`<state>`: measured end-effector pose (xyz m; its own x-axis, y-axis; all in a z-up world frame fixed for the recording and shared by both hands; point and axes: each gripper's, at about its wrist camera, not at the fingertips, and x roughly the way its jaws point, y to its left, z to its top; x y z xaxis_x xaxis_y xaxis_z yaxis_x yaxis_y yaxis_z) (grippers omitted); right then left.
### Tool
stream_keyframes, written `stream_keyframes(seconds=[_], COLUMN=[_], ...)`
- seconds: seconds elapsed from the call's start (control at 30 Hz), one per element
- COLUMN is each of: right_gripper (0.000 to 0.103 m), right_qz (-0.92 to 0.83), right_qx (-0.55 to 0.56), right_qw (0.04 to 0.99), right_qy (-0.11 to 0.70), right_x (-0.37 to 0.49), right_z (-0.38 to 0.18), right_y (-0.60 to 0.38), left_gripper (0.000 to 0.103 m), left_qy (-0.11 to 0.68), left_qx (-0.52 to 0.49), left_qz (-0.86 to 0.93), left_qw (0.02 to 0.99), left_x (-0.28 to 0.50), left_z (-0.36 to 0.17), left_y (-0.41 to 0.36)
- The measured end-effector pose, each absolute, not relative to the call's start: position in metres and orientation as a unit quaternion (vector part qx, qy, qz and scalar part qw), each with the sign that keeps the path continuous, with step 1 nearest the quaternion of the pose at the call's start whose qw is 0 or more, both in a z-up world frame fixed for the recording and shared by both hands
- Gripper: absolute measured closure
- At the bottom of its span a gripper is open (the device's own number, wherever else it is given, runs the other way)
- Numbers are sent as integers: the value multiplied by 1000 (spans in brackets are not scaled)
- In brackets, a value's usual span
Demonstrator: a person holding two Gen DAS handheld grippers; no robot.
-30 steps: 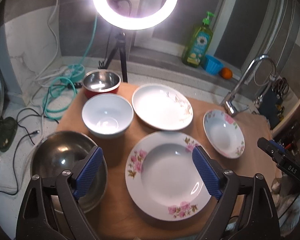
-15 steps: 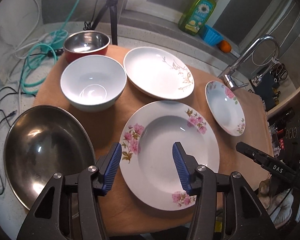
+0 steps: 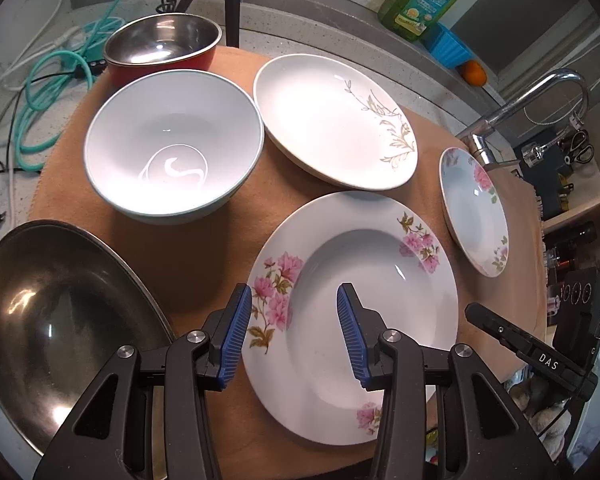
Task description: Organize plates and bowls
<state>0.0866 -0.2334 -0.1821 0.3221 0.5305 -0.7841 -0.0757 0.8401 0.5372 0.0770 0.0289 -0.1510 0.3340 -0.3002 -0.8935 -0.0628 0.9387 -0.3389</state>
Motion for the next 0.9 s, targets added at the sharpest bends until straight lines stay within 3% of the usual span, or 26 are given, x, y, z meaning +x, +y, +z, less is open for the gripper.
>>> stream_keyframes(seconds=[0.9], right_gripper=[86], right_qz=[208], right_qx=[219], right_qw=[766], right_qy=[568], right_x=[98], right_z=[-200], right_y=[-231], left_gripper=[73], left_qy=[618], left_qx=[-35], left_qz=[-73], left_qw=[782], left_x=[115], left_z=[-165], left_y=[12])
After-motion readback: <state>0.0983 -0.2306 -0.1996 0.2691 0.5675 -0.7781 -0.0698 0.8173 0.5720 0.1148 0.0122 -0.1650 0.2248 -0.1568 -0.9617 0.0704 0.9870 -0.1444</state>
